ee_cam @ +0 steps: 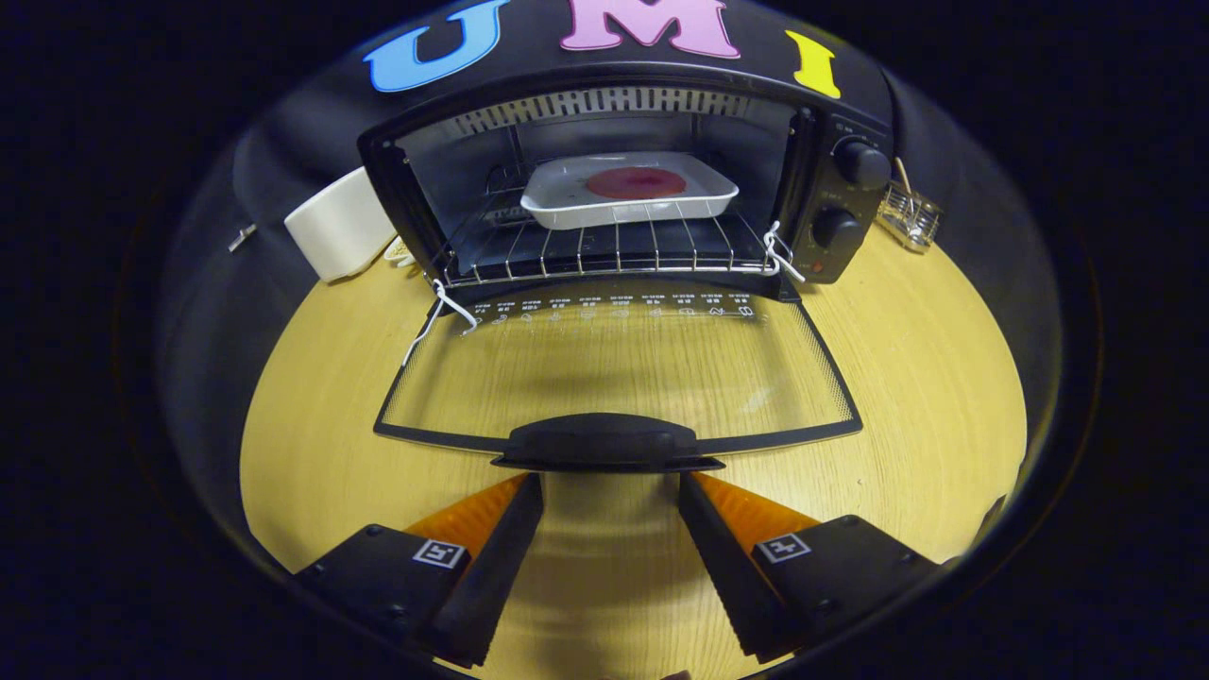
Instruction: Open the toaster oven, put the food inside, and close the toaster oven door.
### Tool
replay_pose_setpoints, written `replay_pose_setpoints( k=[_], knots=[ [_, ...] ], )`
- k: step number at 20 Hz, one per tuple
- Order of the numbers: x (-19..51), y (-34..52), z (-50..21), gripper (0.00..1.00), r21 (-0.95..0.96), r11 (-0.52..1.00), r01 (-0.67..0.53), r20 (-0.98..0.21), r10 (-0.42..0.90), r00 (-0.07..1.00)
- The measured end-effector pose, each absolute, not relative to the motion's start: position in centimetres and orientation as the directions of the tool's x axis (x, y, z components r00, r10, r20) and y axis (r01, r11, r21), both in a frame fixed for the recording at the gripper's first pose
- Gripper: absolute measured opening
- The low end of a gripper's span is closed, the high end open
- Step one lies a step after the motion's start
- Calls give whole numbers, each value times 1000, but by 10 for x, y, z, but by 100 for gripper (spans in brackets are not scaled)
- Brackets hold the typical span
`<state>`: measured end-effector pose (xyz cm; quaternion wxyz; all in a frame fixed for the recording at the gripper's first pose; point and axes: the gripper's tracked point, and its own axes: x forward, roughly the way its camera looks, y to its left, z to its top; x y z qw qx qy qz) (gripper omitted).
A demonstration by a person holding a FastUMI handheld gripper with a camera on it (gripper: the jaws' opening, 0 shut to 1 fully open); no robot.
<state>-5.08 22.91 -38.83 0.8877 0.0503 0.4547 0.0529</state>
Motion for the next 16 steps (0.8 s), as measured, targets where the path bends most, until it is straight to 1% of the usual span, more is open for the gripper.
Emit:
replay_pose_setpoints(
  k=[4, 12, 16],
  knots=[
    [-51, 228, -377, 96, 143, 989, -37, -785, 136, 605],
    [-63, 230, -323, 96, 151, 985, -88, -690, 169, 704],
    [-58, 228, -305, 96, 182, 981, -69, -661, 174, 730]
  ],
)
